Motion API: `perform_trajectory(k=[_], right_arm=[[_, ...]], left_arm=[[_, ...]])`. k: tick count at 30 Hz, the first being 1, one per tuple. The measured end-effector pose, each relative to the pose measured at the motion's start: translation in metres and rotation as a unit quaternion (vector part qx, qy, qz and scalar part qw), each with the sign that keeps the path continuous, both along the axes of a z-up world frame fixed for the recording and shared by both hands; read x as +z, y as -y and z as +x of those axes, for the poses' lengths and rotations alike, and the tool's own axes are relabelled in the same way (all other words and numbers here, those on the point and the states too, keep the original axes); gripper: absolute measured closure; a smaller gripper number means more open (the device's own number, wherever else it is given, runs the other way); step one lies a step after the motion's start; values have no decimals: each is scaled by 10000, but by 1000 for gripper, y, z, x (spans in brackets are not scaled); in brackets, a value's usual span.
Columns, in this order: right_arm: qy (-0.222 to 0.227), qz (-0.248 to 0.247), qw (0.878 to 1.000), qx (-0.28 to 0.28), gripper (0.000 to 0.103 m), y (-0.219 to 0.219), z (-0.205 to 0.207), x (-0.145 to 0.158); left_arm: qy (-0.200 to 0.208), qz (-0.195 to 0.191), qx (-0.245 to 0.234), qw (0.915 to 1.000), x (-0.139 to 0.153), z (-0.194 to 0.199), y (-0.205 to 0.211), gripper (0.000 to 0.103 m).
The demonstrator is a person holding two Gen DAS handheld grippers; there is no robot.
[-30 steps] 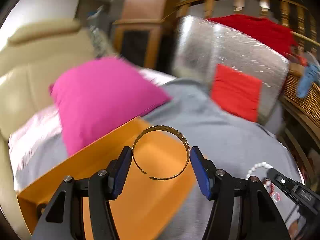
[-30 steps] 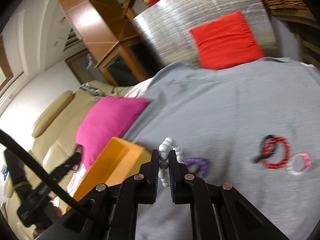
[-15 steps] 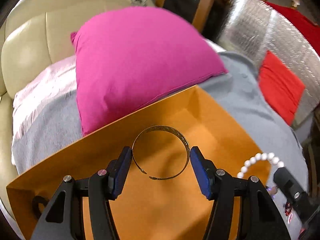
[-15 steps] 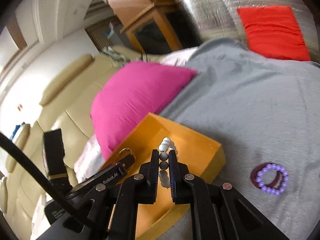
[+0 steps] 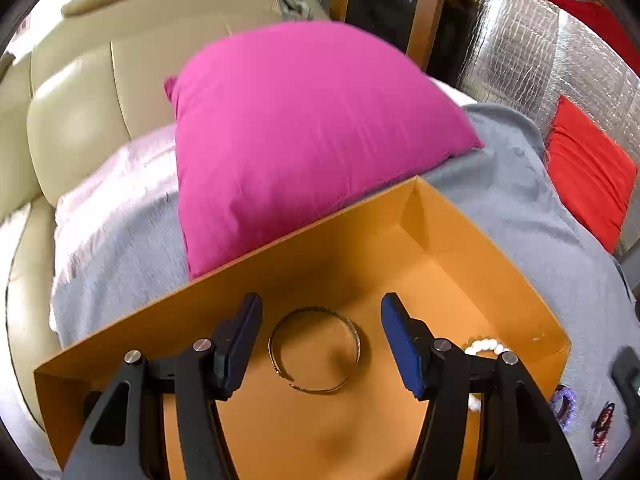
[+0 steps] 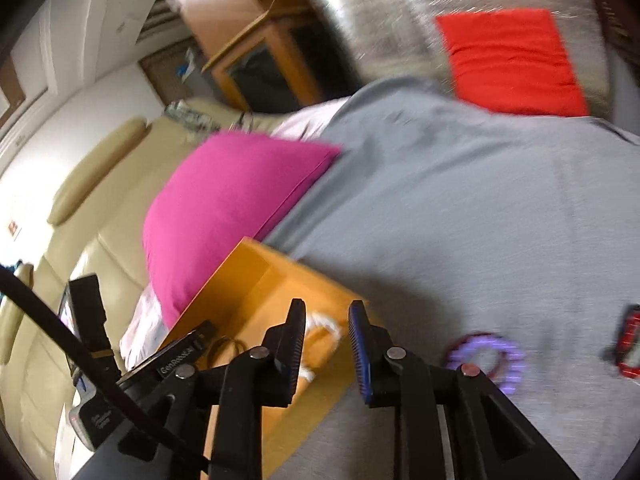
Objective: Organize jewelry
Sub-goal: 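Carry both bracelets into the orange box and open both tools, then grasp the purple bead bracelet with the left tool while the right tool approaches the black hair tie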
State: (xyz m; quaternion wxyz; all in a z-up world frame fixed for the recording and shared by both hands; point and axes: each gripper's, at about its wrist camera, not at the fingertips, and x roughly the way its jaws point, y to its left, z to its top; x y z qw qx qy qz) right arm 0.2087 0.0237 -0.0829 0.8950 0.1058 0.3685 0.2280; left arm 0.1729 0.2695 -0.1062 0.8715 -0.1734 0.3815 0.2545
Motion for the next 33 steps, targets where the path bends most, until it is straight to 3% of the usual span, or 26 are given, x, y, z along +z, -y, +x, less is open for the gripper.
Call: perform_trajectory(k=[5, 10, 19, 25, 33], right_arm=[[51, 215, 9982, -559, 79, 64, -20, 8], [-131, 132, 9937, -1107, 79, 121, -39, 2], [-479, 604, 9682, -2378, 79, 234, -50, -2], [-941, 767, 9583, -2586, 79, 267, -48, -21], [-1153, 1057, 9550, -2519, 79, 289, -49, -35]], left_arm=[[198, 395, -166, 9989, 12, 1, 20, 41], [517, 895, -378, 9939, 29, -4, 48, 41], [939, 1741, -980, 9753, 48, -8, 107, 39], [975, 1897, -1396, 9670, 48, -3, 143, 37], [852, 1974, -1937, 9572, 37, 4, 180, 37]])
